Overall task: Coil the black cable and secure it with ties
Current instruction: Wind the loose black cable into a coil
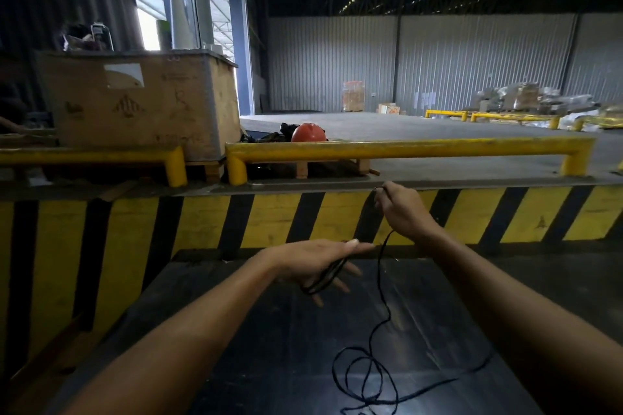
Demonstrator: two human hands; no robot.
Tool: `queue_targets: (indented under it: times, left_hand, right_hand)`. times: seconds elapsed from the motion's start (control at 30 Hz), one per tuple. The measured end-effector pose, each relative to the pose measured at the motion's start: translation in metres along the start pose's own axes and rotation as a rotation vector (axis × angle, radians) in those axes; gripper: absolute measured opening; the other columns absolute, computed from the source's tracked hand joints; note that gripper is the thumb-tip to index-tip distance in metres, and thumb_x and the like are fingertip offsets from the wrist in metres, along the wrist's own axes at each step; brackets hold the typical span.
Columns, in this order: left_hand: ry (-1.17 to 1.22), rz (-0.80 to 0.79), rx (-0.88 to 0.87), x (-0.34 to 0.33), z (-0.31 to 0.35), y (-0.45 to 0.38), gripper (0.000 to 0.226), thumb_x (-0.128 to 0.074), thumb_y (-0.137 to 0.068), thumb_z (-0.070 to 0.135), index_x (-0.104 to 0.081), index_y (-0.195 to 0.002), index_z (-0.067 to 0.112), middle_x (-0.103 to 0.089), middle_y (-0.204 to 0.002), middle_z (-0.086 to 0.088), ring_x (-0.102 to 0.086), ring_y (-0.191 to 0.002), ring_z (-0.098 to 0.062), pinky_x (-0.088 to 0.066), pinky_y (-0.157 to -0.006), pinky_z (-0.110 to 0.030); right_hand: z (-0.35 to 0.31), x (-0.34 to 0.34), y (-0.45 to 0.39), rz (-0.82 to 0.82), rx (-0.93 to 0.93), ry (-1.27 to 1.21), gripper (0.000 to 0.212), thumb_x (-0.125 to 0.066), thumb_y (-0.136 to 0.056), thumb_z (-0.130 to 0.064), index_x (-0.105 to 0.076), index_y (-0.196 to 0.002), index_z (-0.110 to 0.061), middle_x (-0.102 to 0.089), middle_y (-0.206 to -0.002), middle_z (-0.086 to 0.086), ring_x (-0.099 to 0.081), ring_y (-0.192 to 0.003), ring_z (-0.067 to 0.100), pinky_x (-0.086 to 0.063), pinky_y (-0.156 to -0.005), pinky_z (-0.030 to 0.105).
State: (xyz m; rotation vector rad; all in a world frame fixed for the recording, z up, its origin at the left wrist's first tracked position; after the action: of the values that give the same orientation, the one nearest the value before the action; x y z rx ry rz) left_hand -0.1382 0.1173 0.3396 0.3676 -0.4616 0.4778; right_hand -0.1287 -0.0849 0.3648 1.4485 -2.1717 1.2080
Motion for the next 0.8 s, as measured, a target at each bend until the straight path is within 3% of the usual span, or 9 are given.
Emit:
queue_targets:
  times: [0.13,0.2,0.27,0.37,0.47,0.53,0.67,0.77,0.8]
  left_hand:
    - [0.363,0.178,-0.439,-0.010,0.046,-0.012,0.042,-0.031,-0.090,0.061,-0.040,-0.130,0.056,-0.037,-0.148,-0.005,-0.046,-0.128,-0.025,-0.054,-0.084,-0.048]
    - [0.331,0.368,-0.534,-0.003,0.066,-0.016,0.042,-0.028,-0.090,0.060,-0.037,-0.131,0.058,-0.035,-0.151,-0.006,-0.043,-0.128,-0.017,-0.048,-0.090,-0.049]
    - [0.146,0.570,-0.515,0.012,0.068,-0.018,0.046,-0.024,-0.091,0.059,-0.031,-0.136,0.054,-0.035,-0.151,-0.006,-0.040,-0.130,-0.015,-0.039,-0.100,-0.054]
    - [-0.084,0.783,-0.418,0.038,0.046,-0.011,0.049,-0.021,-0.094,0.057,-0.026,-0.141,0.046,-0.034,-0.152,-0.004,-0.030,-0.140,-0.020,-0.026,-0.111,-0.057]
    - [-0.219,0.958,-0.340,0.055,0.014,-0.001,0.049,-0.025,-0.095,0.054,-0.030,-0.142,0.040,-0.044,-0.144,-0.017,-0.039,-0.132,-0.031,-0.035,-0.107,-0.045]
    - [-0.355,0.904,-0.184,0.056,-0.006,-0.001,0.049,-0.028,-0.096,0.051,-0.033,-0.142,0.034,-0.048,-0.141,-0.013,-0.043,-0.130,-0.030,-0.035,-0.101,-0.034]
    - [-0.500,0.608,0.307,0.042,-0.022,-0.005,0.053,-0.029,-0.095,0.054,-0.049,-0.129,0.019,-0.057,-0.122,-0.008,-0.054,-0.108,-0.023,-0.044,-0.093,-0.041]
    - [-0.473,0.459,0.379,0.029,-0.011,-0.004,0.059,-0.028,-0.094,0.057,-0.040,-0.139,0.022,-0.047,-0.140,-0.010,-0.050,-0.121,-0.027,-0.040,-0.102,-0.048]
    - [-0.359,0.386,0.379,0.023,-0.005,-0.002,0.061,-0.027,-0.093,0.060,-0.034,-0.143,0.027,-0.044,-0.143,-0.011,-0.053,-0.119,-0.030,-0.046,-0.096,-0.051]
  right_hand:
    - [0.007,-0.046,0.038,-0.329,-0.060,-0.231,0.015,-0.049,-0.093,-0.017,-0.060,-0.103,-0.016,-0.062,-0.108,0.012,-0.061,-0.096,0.030,-0.054,-0.082,0.045]
    - [0.008,-0.077,0.055,-0.408,-0.053,-0.066,0.015,-0.042,-0.096,-0.023,-0.055,-0.103,-0.017,-0.064,-0.105,0.015,-0.062,-0.091,0.030,-0.052,-0.080,0.047]
    - [0.011,-0.096,0.065,-0.501,0.006,0.132,0.019,-0.037,-0.098,-0.030,-0.050,-0.093,-0.016,-0.064,-0.105,0.016,-0.061,-0.092,0.030,-0.048,-0.075,0.039]
    - [0.026,-0.080,0.061,-0.547,-0.029,0.156,0.020,-0.040,-0.098,-0.029,-0.051,-0.085,-0.019,-0.063,-0.099,0.009,-0.061,-0.087,0.022,-0.043,-0.066,0.028]
    - [0.034,-0.044,0.037,-0.425,-0.088,0.119,0.019,-0.043,-0.096,-0.027,-0.051,-0.079,-0.029,-0.058,-0.089,-0.001,-0.056,-0.076,0.008,-0.041,-0.060,0.021]
    - [0.031,-0.021,0.019,-0.327,-0.036,0.199,0.015,-0.043,-0.096,-0.024,-0.053,-0.085,-0.025,-0.058,-0.091,0.001,-0.055,-0.078,0.010,-0.042,-0.064,0.023]
    - [0.009,0.009,-0.006,-0.105,0.105,0.272,0.016,-0.044,-0.096,-0.020,-0.059,-0.095,-0.015,-0.062,-0.093,0.007,-0.058,-0.082,0.019,-0.053,-0.073,0.038]
    - [-0.011,0.011,-0.017,0.006,0.196,0.312,0.018,-0.042,-0.097,-0.020,-0.059,-0.094,-0.013,-0.062,-0.092,0.008,-0.058,-0.081,0.022,-0.054,-0.076,0.045]
    - [-0.018,0.011,-0.019,0.033,0.197,0.258,0.019,-0.041,-0.097,-0.021,-0.059,-0.095,-0.012,-0.062,-0.093,0.008,-0.058,-0.083,0.022,-0.053,-0.076,0.045]
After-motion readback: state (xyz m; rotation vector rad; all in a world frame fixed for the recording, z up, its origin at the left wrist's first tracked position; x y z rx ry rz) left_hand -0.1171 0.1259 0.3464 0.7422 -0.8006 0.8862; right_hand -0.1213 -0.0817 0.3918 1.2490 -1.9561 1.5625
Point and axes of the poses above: each hand's wrist, its own y-axis away from the middle knuckle, its own x-axis out of the back of the hand, z = x × y, the point moved 1 cm from there along -y, towards the middle knuckle
